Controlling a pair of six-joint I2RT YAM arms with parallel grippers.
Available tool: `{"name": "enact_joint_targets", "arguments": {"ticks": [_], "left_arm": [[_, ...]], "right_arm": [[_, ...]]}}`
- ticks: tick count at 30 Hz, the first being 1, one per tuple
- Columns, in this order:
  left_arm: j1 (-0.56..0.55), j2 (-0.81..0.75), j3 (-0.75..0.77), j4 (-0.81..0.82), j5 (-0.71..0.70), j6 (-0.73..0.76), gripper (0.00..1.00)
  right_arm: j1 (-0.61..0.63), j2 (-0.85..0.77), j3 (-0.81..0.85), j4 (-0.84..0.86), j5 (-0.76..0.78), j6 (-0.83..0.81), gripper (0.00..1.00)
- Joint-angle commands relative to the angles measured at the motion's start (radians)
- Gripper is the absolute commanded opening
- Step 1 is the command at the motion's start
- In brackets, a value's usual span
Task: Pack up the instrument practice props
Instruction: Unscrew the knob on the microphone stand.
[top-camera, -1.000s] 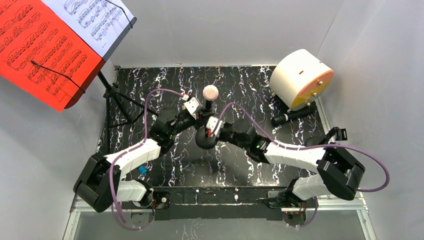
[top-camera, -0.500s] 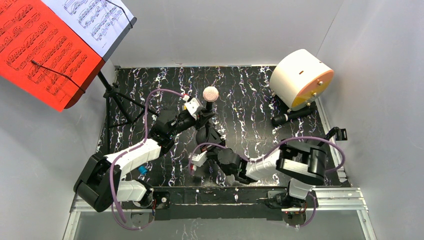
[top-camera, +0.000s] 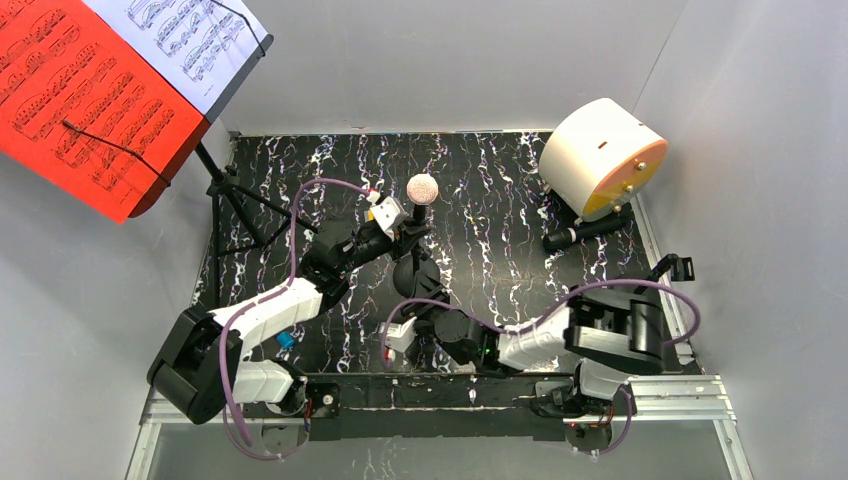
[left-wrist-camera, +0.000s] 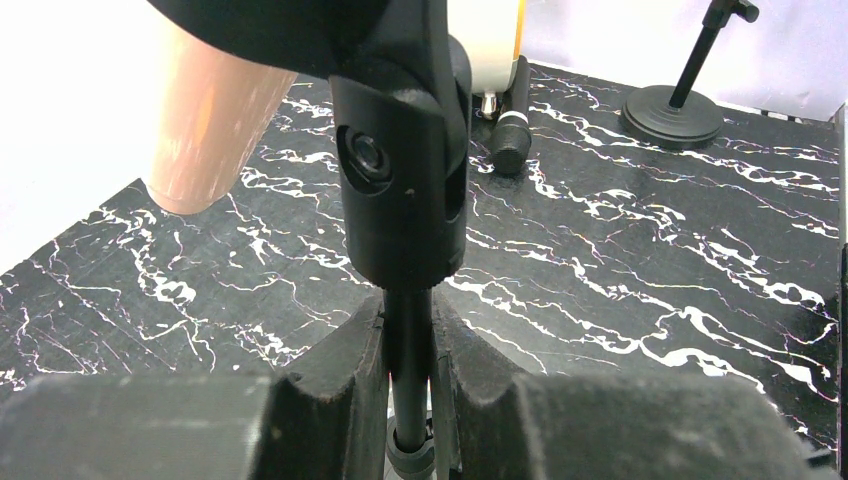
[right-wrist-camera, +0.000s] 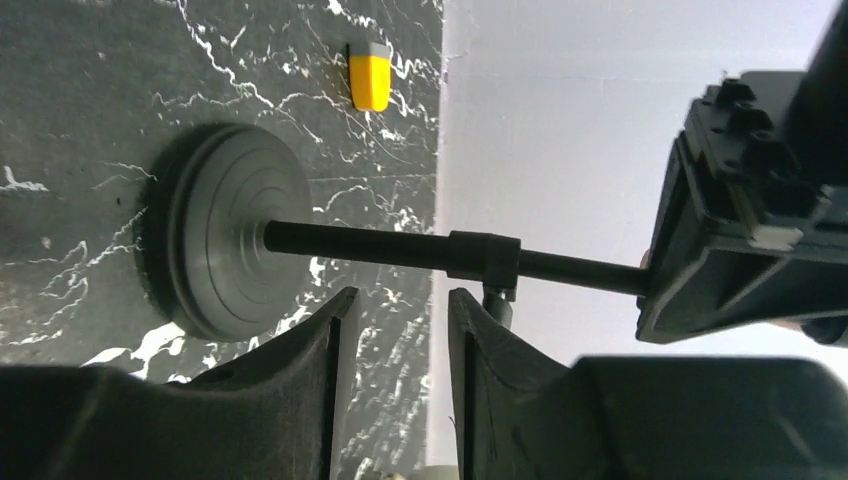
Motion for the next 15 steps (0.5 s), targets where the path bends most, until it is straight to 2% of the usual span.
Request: {"name": "enact_joint_targets", "arguments": {"ticks": [1, 4, 9, 12, 15], "left_arm": [[-0.002, -0.009, 0.001, 0.046, 0.002, 0.024, 0.00], [-0.002, -0.010, 0.002, 0.046, 0.002, 0.024, 0.00], [-0.002, -0.009, 0.001, 0.046, 0.004, 0.024, 0.00], [-0.002, -0.008, 0.002, 0.046, 0.006, 0.023, 0.00], [-0.002, -0.008, 0.003, 0.046, 0.008, 0.023, 0.00]], "right_arm": [[0.000, -0.160, 0.007, -0.153, -0.072, 0.335, 0.48], [-0.016, -0.249, 0.002, -0.220, -0.100, 0.514, 0.54], [-0.122, -0.380, 0.030, -0.384, -0.206, 0.934, 0.64], [-0.216, -0.449, 0.015, -0.389, -0.338, 1.174, 0.66], [-0.314, -0.488, -0.028, -0.325, -0.444, 1.401, 0.69]]}}
